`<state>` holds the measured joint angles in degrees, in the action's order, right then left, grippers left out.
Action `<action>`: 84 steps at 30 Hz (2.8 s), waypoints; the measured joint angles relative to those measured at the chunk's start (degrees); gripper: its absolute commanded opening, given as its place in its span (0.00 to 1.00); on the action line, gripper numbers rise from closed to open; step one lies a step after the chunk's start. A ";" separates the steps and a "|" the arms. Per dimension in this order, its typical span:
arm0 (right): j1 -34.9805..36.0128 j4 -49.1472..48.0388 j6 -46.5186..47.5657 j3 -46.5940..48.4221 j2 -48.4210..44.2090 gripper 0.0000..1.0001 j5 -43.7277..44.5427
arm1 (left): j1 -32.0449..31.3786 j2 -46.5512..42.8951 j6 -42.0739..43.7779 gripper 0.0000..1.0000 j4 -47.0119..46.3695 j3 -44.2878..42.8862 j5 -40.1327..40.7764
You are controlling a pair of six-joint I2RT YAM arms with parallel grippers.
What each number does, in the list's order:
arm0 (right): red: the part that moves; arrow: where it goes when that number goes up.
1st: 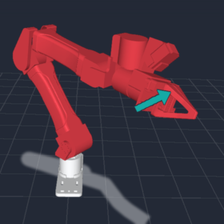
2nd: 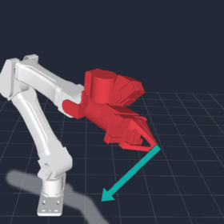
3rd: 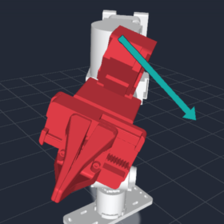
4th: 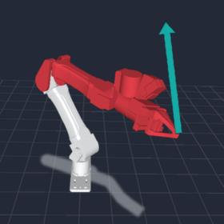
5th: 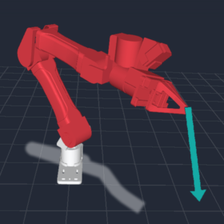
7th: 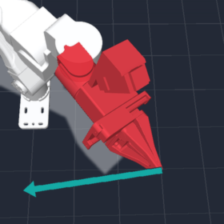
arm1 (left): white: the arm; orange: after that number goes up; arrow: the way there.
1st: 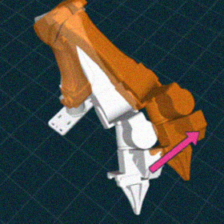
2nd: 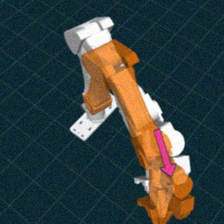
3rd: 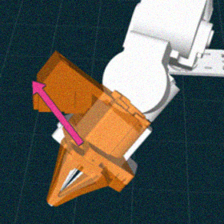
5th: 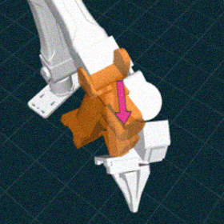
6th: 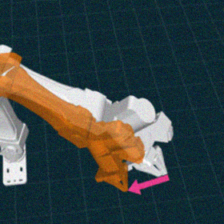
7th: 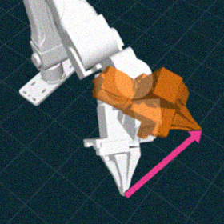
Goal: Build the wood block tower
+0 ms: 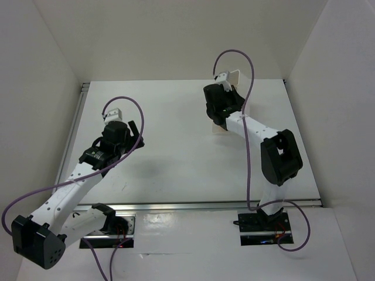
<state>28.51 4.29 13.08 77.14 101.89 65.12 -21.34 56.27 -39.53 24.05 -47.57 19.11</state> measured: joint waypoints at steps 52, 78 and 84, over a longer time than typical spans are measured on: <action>2.51 25.18 52.76 16.57 18.14 0.00 4.59 | 0.00 4.07 0.22 0.83 -0.55 0.00 -2.51; 5.53 -23.82 98.71 7.34 17.16 0.00 3.21 | 0.00 4.00 0.44 0.83 -1.81 0.02 -5.75; 5.46 -25.22 99.03 6.47 16.94 0.00 3.15 | 0.00 3.89 0.48 0.83 -1.84 0.02 -6.14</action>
<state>33.98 -20.93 112.12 83.61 118.83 68.27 -21.34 60.16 -39.05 22.22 -47.55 12.97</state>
